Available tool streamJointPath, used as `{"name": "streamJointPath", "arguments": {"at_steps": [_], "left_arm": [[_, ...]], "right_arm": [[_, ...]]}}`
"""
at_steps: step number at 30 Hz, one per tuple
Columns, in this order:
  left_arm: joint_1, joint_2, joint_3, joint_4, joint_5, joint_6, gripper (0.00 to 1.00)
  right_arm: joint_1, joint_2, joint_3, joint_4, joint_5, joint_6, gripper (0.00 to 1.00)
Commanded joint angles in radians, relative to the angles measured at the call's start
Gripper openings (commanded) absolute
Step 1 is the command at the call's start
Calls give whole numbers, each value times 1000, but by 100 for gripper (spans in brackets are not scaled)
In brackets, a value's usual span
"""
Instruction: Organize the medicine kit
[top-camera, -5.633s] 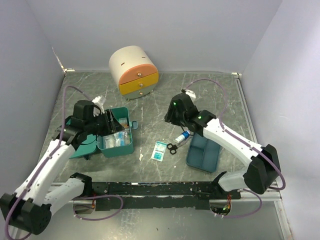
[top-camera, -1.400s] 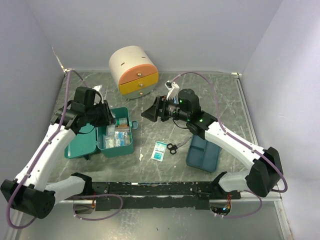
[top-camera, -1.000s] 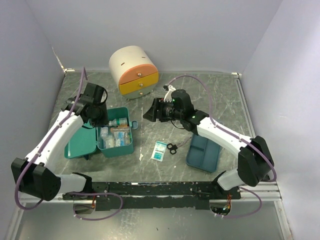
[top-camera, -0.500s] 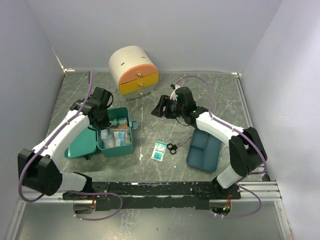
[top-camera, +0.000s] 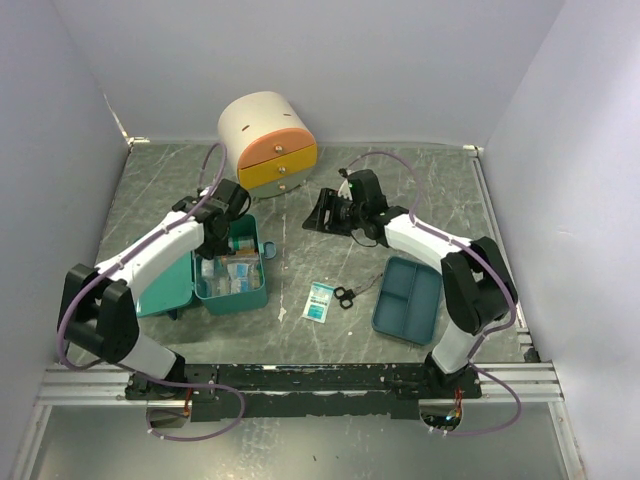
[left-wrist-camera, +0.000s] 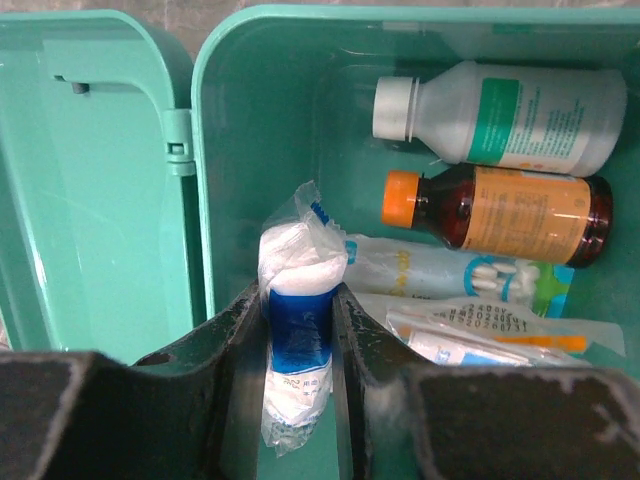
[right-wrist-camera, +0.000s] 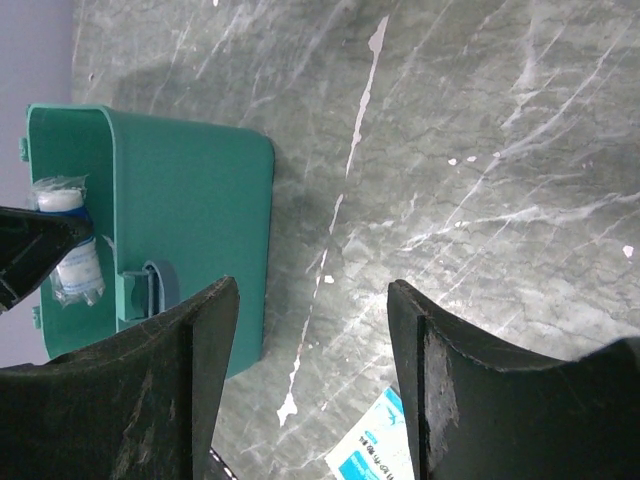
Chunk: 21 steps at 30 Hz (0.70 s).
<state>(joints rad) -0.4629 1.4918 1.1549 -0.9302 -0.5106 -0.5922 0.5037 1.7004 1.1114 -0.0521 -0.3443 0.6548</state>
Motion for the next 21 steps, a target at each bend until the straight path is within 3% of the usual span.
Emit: {"name": "streamJointPath", "arguments": {"at_steps": [1, 11, 21], "left_arm": [[-5, 34, -12, 49, -21, -24, 28], [-4, 70, -52, 116, -8, -6, 29], [-5, 86, -35, 86, -87, 1, 50]], "right_arm": [[-6, 30, 35, -3, -40, 3, 61], [-42, 52, 55, -10, -67, 0, 60], [-56, 59, 48, 13, -103, 15, 60]]}}
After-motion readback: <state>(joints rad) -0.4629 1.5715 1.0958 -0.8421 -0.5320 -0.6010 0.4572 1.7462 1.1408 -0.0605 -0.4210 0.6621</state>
